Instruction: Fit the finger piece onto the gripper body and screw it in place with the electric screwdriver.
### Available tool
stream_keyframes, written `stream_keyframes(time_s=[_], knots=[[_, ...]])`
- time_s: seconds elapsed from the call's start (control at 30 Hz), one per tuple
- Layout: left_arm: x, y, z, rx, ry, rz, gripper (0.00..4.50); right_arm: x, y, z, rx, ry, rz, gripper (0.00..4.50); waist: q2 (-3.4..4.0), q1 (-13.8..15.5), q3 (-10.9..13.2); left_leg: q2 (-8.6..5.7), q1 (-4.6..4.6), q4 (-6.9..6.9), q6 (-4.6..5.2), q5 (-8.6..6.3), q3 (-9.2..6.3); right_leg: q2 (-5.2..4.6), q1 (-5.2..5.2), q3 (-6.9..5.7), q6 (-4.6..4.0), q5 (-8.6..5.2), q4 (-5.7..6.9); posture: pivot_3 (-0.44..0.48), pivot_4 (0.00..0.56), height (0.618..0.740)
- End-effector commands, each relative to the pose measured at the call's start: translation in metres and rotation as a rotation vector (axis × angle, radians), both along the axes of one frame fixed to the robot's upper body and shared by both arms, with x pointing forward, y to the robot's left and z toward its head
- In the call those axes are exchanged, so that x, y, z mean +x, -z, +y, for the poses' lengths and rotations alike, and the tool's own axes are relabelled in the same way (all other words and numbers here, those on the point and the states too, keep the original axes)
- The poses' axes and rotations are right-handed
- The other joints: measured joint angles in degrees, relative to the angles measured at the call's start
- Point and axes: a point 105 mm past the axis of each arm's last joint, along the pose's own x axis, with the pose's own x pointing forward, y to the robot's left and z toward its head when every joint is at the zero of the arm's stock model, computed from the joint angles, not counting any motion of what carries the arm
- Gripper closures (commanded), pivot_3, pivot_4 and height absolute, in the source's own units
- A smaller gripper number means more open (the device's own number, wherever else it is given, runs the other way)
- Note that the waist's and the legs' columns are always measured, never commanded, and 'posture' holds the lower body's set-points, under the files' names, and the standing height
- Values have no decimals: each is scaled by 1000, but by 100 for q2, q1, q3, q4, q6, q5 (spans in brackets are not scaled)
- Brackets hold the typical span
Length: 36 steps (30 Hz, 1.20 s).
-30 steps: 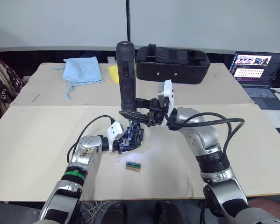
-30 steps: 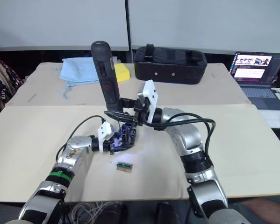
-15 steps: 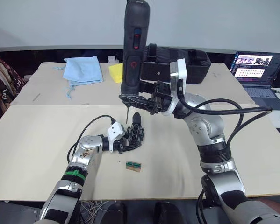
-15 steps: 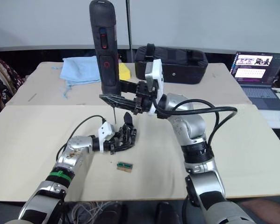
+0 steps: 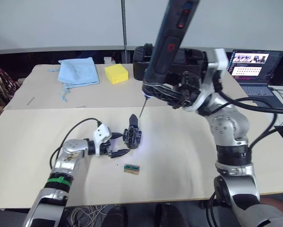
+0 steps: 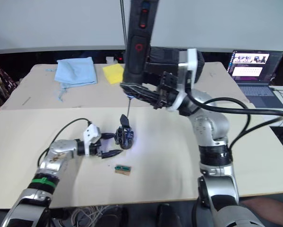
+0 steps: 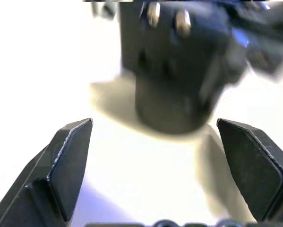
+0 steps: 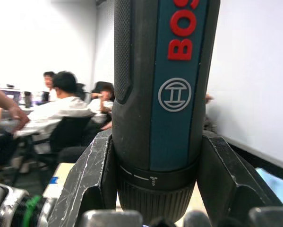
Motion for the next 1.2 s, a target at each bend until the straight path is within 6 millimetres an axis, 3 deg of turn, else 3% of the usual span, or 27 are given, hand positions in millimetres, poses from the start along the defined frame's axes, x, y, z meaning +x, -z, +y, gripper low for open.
stream_keyframes(time_s=[0.03, 0.27, 0.43, 0.53, 0.7, 0.8, 0.97, 1.2], knots=[[-19, -6, 19, -6, 34, 29, 44, -14, -10, -19, 3, 10, -54, 2578, 1, 9, 1, 4, -1, -1, 0, 0, 0, -1, -1, 0, -2, -1, 0, 0, 150, 740], [-57, -31, 77, -44, 23, -8, 44, -23, 33, -80, -200, 198, -24, 2578, 6, 89, 13, -3, -18, -7, -2, -1, -9, -32, -14, -2, -28, -21, -19, 0, 150, 740], [-73, -34, 99, -18, 42, -31, 44, -36, 53, -95, -271, 225, -20, 2578, 7, 137, 16, -3, -17, -7, -2, -1, -4, -40, -17, 1, -8, -42, -22, 0, 150, 740], [-76, -43, 84, -73, 96, -50, 44, -42, 51, -83, -242, 187, -20, 2578, 8, 136, 19, 4, -17, -7, -2, -2, -3, -38, -22, 3, -7, -41, -21, 0, 150, 740], [-91, -36, 39, -54, 277, -66, 44, -67, 50, -28, -155, 12, -27, 2578, 7, 147, 20, 18, -16, -8, -7, -4, 0, -27, -20, 5, -8, -41, -22, 0, 150, 740], [-91, -28, 20, -43, 303, -65, 44, -78, 58, -6, -140, -64, -17, 2578, 6, 167, 21, 28, -19, -7, -7, -4, 16, -13, -21, 4, -7, -36, -19, 0, 150, 740], [-87, -5, -5, 1, 307, -55, 44, -72, 73, 22, -140, -133, -23, 2578, 6, 170, 20, 27, -12, -2, -6, -4, 34, -11, -11, 4, -11, -38, -21, 0, 150, 740], [-82, 11, -34, 15, 322, -51, 44, -66, 94, 41, -147, -188, -29, 2578, 5, 177, 20, 25, -15, -1, -6, -4, 33, -5, -13, 0, 2, -29, -18, 0, 150, 740]])
